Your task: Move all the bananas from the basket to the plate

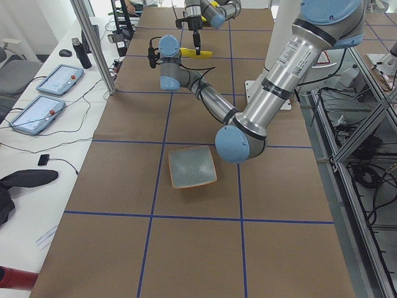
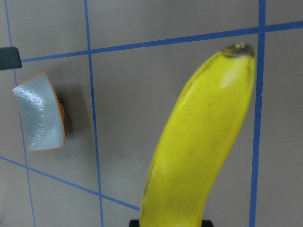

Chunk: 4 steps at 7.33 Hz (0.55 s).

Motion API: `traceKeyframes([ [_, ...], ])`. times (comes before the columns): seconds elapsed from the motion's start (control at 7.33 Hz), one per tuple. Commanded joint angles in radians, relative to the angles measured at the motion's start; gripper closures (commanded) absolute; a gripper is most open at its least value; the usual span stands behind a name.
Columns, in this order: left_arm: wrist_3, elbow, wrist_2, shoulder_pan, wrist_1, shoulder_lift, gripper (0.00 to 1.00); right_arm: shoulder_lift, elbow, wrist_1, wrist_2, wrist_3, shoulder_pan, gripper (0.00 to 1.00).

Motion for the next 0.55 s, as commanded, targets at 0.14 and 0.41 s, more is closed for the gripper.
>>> traceKeyframes([
  [0.14, -0.109, 0.0, 0.0, 0.059, -0.124, -0.011, 0.03, -0.011, -0.01, 0.164, 0.019, 0.098, -0.002, 1.0],
  [0.41, -0.115, 0.0, 0.002, 0.096, -0.222, -0.012, 0.02, -0.02, -0.01, 0.209, 0.125, 0.088, -0.002, 1.0],
])
